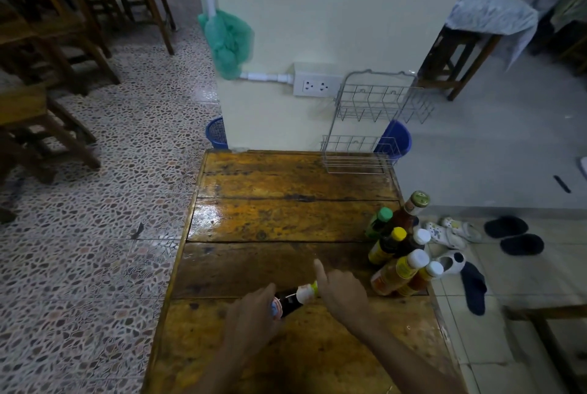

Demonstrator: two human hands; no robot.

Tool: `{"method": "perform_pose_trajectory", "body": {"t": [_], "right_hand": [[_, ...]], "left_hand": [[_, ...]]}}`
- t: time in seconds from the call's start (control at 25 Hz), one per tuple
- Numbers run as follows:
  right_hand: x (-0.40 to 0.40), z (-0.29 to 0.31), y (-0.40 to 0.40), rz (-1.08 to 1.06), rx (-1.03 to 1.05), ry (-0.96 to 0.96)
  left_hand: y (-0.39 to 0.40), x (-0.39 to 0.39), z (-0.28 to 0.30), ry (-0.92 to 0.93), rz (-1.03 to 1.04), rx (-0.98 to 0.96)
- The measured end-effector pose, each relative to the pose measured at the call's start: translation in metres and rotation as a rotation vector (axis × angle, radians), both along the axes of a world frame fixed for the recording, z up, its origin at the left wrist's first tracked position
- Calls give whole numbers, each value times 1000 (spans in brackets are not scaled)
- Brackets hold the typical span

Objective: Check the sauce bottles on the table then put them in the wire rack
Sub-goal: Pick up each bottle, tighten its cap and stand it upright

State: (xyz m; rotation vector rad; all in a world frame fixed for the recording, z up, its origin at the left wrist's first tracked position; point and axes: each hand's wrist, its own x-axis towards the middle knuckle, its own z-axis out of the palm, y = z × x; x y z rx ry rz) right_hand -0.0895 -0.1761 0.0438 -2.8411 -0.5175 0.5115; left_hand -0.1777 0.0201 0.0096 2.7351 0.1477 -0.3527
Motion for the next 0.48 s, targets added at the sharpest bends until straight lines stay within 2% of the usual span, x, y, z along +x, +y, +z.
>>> {"method": "perform_pose_trajectory", "body": {"t": [0.08, 0.12, 0.2, 0.4, 0.48], "right_hand": [[1, 4, -2, 46, 161, -187], [2, 6, -4, 119, 176, -287], [6, 6, -6, 251, 160, -409], [12, -10, 8, -56, 229, -210], [17, -13, 9, -57, 110, -56]], "left_hand": [[9, 12, 2, 186, 11, -201], [15, 15, 2, 238, -5, -258], [22, 19, 9, 236, -39, -235], [13, 14, 9, 66, -5, -37], [8, 11, 6, 14, 1, 61]]}}
